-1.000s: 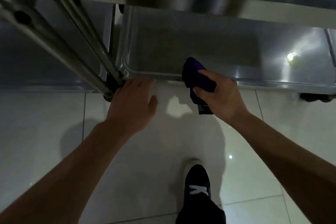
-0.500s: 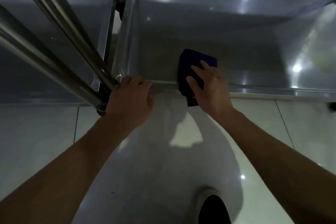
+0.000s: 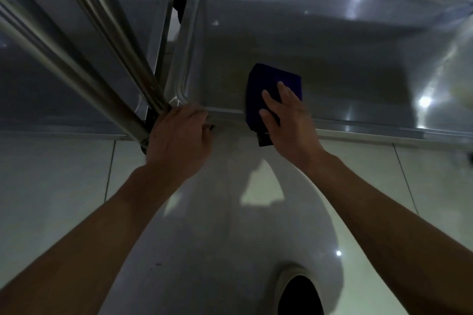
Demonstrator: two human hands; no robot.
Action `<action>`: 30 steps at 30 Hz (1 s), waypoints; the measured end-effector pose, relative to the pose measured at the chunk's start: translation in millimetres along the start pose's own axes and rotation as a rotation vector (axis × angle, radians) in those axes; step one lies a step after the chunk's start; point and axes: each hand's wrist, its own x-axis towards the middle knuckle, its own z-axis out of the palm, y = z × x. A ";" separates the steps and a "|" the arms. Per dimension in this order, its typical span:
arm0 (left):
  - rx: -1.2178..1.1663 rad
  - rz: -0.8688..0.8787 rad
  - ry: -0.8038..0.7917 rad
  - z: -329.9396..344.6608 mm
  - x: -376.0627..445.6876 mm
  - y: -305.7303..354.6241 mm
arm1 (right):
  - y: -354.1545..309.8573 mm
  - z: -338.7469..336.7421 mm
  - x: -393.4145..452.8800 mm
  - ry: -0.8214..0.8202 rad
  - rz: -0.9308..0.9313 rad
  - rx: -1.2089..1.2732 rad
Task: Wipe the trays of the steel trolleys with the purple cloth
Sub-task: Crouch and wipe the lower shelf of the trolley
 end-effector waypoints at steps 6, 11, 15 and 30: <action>0.068 0.003 -0.072 -1.1 -7.8 -9.3 | -42.7 20.5 32.0 -0.074 -0.050 0.008; -0.074 -0.010 -0.085 -4.3 -7.5 -20.8 | -69.4 35.0 53.5 -0.093 -0.114 0.014; -0.047 0.001 -0.114 -5.9 -8.7 -26.1 | -87.7 46.6 78.6 -0.150 -0.201 -0.023; 0.134 0.117 -0.081 15.0 2.3 27.1 | -3.6 5.2 37.3 -0.039 -0.028 0.002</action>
